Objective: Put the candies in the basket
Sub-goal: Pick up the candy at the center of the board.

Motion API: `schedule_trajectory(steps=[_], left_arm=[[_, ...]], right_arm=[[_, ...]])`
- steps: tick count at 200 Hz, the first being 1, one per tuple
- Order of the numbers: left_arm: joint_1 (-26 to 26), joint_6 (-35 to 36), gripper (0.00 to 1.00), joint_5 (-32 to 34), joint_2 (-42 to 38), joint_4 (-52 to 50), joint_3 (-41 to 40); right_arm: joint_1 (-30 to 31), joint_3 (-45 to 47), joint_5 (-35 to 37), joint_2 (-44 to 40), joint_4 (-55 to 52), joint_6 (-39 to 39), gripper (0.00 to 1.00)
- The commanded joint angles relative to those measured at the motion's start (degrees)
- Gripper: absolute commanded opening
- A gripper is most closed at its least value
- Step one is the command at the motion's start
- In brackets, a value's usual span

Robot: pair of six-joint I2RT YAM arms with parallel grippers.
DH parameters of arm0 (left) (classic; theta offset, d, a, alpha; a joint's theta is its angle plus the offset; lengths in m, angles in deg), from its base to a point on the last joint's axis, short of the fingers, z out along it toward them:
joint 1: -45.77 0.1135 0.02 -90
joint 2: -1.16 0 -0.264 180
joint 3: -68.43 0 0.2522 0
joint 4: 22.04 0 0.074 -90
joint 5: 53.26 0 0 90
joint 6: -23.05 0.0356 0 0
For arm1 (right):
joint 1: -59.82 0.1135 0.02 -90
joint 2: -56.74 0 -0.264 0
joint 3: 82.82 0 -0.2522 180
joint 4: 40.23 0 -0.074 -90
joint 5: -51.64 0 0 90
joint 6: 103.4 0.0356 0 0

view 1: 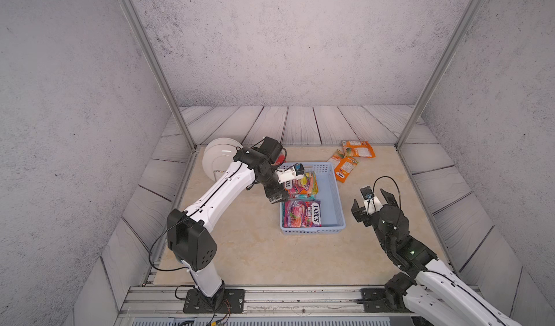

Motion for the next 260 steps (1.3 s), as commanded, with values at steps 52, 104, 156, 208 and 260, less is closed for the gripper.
schedule_trajectory(steps=[52,104,156,208,260], left_arm=[[7.89,-9.16,0.95,-4.33,-13.62,7.67,-10.74],[12.33,-14.34,0.98,-5.57,-19.74,13.16,-17.02],[16.49,-26.25,0.98,-3.57,-24.04,21.22,-21.48],[21.36,-26.08,0.98,-7.92,-27.54,24.55,-26.22],[24.08,-31.77,0.98,-5.09,-28.49,28.4,-29.77]], right_arm=[[-1.77,-16.63,3.24,13.19,-10.72,14.33,0.99],[-3.5,-29.85,-0.83,25.73,-17.51,23.02,0.99],[-8.97,-37.99,-7.49,34.24,-22.36,32.19,0.99],[-15.05,-44.33,-14.79,42.62,-24.29,40.21,0.99],[-18.46,-51.59,-18.9,52.36,-26.23,45.39,0.96]])
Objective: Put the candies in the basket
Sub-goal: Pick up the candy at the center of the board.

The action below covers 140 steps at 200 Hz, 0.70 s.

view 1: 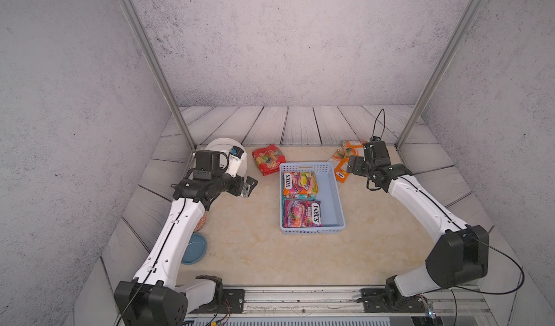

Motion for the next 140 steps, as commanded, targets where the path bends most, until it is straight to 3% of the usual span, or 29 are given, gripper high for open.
schedule_trajectory(steps=[1,69,103,116,140], left_arm=[[0.95,-2.3,0.98,0.92,-0.91,2.45,-1.41],[1.76,-1.65,0.98,0.69,-1.36,1.98,-1.21],[1.77,-1.44,0.98,1.17,-1.45,0.7,0.58],[1.72,-1.44,0.98,1.14,-1.36,0.87,0.56],[1.87,-1.3,0.98,1.97,-1.3,-0.74,1.96]], right_arm=[[-1.22,-3.34,-3.59,3.96,-1.78,4.23,0.96],[-6.86,-8.99,-11.18,14.39,-1.98,11.54,0.89],[-10.64,-11.27,-19.53,19.93,-1.16,15.73,0.8],[-12.11,-13.55,-23.7,22.94,-2.38,16.6,0.72],[-13.67,-15.23,-27.87,27.6,-2.08,19.34,0.68]])
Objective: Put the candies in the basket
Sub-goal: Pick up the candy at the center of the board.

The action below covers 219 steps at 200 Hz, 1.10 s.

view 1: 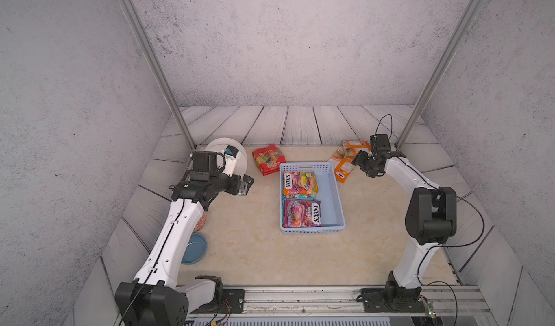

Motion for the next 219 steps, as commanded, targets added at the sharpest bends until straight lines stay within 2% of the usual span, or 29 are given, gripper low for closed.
schedule_trajectory(steps=[1,22,113,176,219], left_arm=[[0.58,0.6,0.98,0.71,-1.03,-1.46,2.65],[0.57,0.81,0.98,1.37,-0.93,-1.04,2.53],[1.06,0.92,0.99,1.27,0.6,-2.26,4.09],[1.19,0.82,0.99,1.8,1.56,-1.71,3.93],[1.26,0.9,1.0,1.51,1.34,-2.34,4.31]], right_arm=[[-1.43,-1.99,-7.49,5.05,-0.98,4.25,0.68],[-2.4,-3.71,-11.05,8.75,0.93,5.94,0.61],[-2.87,-12.84,-15.96,20.87,0.26,7.55,0.57],[-2.93,-15.36,-16.5,24.79,0.81,8.63,0.51],[-2.95,-15.28,-17.05,26.01,3.5,9.72,0.38]])
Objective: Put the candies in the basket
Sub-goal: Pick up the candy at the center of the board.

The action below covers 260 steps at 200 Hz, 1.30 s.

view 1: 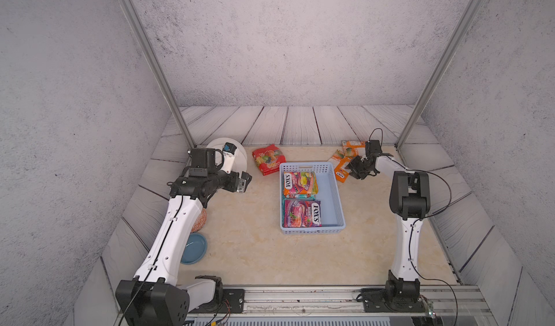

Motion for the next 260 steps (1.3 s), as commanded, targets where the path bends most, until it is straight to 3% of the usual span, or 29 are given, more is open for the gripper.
schedule_trajectory(steps=[1,14,43,209,260], left_arm=[[0.52,0.35,1.0,0.04,-0.07,-0.31,1.17],[0.58,0.27,1.0,0.14,-0.25,0.32,0.53],[0.64,0.53,1.0,-0.01,-0.58,-0.92,1.53],[0.65,-0.06,1.0,-1.18,-1.81,0.93,-0.44],[0.54,-0.15,1.0,-1.29,-1.88,1.13,-0.55]], right_arm=[[-0.18,-1.55,-0.8,3.6,0.66,0.1,0.37],[-0.16,-1.1,-0.92,3.27,0.82,0.3,0.31],[-0.24,0.41,-1.52,1.04,3.25,0.37,0.0],[0.46,6.99,13.15,-24.89,-5.61,-19.9,0.0],[4.07,7.91,19.33,-29.02,-5.39,-32.23,0.0]])
